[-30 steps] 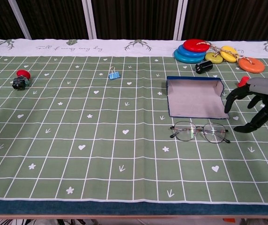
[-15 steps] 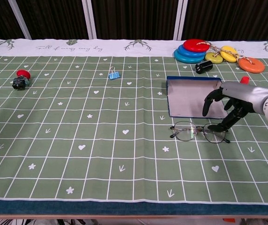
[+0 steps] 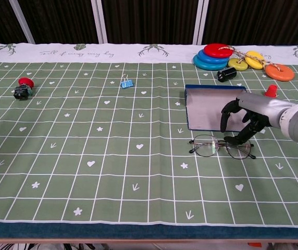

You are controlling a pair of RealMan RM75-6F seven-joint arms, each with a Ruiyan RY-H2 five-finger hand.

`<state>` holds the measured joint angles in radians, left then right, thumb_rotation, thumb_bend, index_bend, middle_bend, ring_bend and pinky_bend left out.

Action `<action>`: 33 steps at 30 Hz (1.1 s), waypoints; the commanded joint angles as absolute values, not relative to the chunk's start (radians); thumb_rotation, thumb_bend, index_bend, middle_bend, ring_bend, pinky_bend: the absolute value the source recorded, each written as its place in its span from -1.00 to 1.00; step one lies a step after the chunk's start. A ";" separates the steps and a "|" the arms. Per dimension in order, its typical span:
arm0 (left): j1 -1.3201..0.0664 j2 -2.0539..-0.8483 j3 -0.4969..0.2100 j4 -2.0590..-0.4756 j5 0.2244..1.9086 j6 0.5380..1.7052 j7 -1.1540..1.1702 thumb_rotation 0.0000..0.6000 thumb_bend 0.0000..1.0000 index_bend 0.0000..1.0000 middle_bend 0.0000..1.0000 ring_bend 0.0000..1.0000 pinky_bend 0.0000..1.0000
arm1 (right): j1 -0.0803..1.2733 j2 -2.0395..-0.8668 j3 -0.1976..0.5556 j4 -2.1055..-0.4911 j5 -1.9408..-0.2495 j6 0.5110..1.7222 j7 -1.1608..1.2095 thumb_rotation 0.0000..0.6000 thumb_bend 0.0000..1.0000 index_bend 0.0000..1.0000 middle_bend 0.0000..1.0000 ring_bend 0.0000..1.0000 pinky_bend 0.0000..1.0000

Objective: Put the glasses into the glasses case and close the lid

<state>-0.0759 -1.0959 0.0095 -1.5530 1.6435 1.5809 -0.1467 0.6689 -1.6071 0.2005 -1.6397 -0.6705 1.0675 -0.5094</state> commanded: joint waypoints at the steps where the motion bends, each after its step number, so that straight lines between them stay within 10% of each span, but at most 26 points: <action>1: -0.076 -1.096 0.009 -1.553 1.643 1.580 -0.146 1.00 -0.32 -0.76 -1.00 -1.00 -1.00 | 0.668 -1.610 0.196 -1.637 -0.674 1.069 -0.506 1.00 -0.14 0.01 -0.68 -0.76 -0.58; 33: -0.073 -1.101 0.000 -1.551 1.630 1.584 -0.138 1.00 -0.32 -0.76 -1.00 -1.00 -1.00 | 0.686 -1.645 0.189 -1.614 -0.665 1.059 -0.504 1.00 -0.11 0.11 -0.68 -0.76 -0.58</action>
<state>-0.0729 -1.1010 0.0000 -1.5511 1.6297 1.5838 -0.1379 0.6862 -1.6448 0.1887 -1.6144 -0.6652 1.0594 -0.5036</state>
